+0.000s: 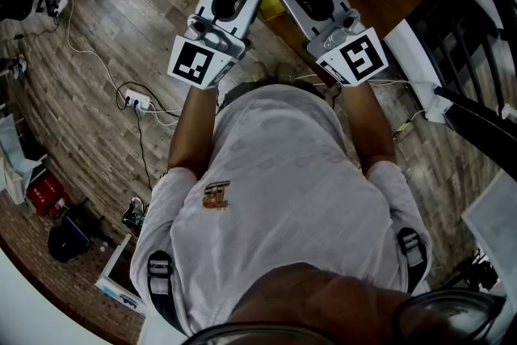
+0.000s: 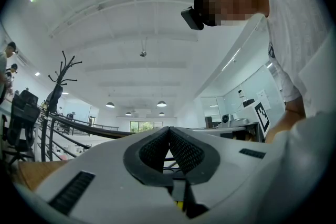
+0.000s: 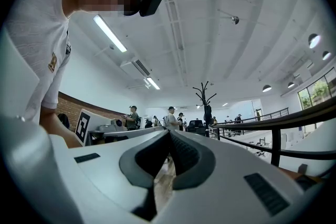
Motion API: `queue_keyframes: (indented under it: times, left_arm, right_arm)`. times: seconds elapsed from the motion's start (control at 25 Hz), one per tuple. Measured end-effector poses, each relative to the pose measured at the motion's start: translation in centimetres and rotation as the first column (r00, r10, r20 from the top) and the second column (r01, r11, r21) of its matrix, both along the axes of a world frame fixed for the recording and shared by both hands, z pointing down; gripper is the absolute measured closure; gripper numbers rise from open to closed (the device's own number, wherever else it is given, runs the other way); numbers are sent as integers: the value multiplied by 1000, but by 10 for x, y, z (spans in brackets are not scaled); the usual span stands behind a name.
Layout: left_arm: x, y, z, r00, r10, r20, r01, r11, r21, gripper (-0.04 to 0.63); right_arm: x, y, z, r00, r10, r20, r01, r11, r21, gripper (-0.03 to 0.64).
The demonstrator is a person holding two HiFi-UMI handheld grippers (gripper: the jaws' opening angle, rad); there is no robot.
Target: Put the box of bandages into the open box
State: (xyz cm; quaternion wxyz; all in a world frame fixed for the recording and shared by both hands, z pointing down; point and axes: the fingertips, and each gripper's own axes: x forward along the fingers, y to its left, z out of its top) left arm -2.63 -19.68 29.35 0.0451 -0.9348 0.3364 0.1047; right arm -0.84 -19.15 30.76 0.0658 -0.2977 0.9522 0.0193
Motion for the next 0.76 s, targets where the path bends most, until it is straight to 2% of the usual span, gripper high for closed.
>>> queue_keyframes:
  times: [0.76]
  left_arm:
    - [5,15,-2,1000,8,-4,-8,1000,7,577]
  right_arm:
    - [0,16,1,1000,-20,0,20,1000,1,584]
